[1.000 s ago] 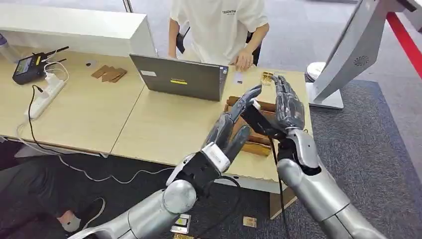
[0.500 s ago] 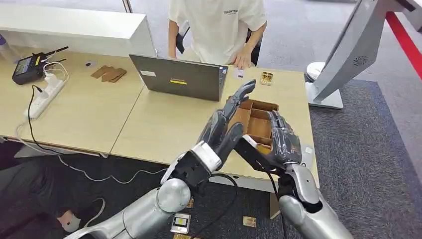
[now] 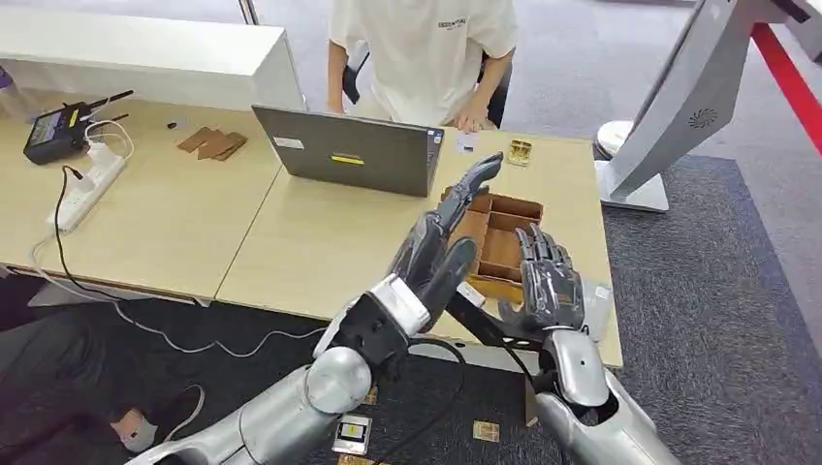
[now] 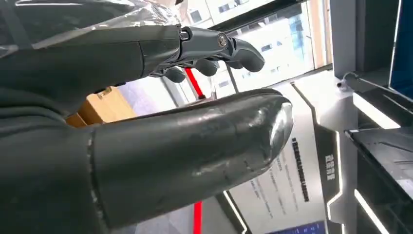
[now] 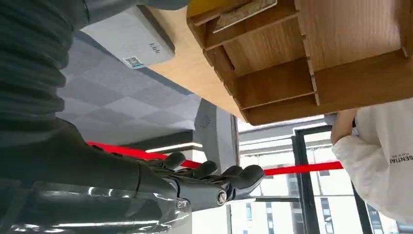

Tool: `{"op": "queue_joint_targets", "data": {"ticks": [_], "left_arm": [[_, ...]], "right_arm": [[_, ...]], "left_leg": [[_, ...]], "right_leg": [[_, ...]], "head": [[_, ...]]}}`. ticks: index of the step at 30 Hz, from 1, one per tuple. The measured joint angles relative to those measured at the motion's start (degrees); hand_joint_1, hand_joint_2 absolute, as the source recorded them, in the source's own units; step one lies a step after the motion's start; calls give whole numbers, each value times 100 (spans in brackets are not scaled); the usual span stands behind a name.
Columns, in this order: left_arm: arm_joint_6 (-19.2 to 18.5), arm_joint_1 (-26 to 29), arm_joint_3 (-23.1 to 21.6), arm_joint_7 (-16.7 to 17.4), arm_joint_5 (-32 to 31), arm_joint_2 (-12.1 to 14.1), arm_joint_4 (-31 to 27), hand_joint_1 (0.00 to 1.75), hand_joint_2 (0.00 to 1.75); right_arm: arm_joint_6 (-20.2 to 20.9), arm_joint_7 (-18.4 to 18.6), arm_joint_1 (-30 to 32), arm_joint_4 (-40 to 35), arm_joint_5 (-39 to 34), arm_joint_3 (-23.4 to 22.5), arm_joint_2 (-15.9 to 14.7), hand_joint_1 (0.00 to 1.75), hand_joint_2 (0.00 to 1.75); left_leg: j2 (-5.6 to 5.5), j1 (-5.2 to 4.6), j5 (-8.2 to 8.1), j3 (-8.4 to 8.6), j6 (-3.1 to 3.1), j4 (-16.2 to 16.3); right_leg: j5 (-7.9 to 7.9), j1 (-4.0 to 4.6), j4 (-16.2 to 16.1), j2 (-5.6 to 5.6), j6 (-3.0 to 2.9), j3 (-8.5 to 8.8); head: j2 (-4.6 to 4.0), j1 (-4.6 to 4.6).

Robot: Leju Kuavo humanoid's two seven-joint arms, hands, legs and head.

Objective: Pass the card to the sensor for recognition and then transmit it.

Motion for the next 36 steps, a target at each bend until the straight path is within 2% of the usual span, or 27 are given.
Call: {"op": "queue_joint_targets", "data": {"ticks": [14, 27, 36], "left_arm": [[-53, -106, -98, -59, 232, -52, -7, 0, 0], [-142, -173, -192, -177, 326, -136, 48, 0, 0], [-184, -181, -249, -199, 374, -179, 77, 0, 0]], "right_arm": [[-42, 98, -270, 883, 87, 101, 267, 0, 175], [-179, 22, -593, 1739, 48, 103, 568, 0, 175], [-415, -63, -733, 2223, 15, 100, 728, 0, 175]], "left_leg": [[0, -1, 0, 0, 0, 0], [1, 0, 0, 0, 0, 0], [1, -1, 0, 0, 0, 0]], "right_leg": [[0, -1, 0, 0, 0, 0], [0, 0, 0, 0, 0, -1], [0, -1, 0, 0, 0, 0]], "head": [[0, 0], [0, 0], [0, 0]]}}
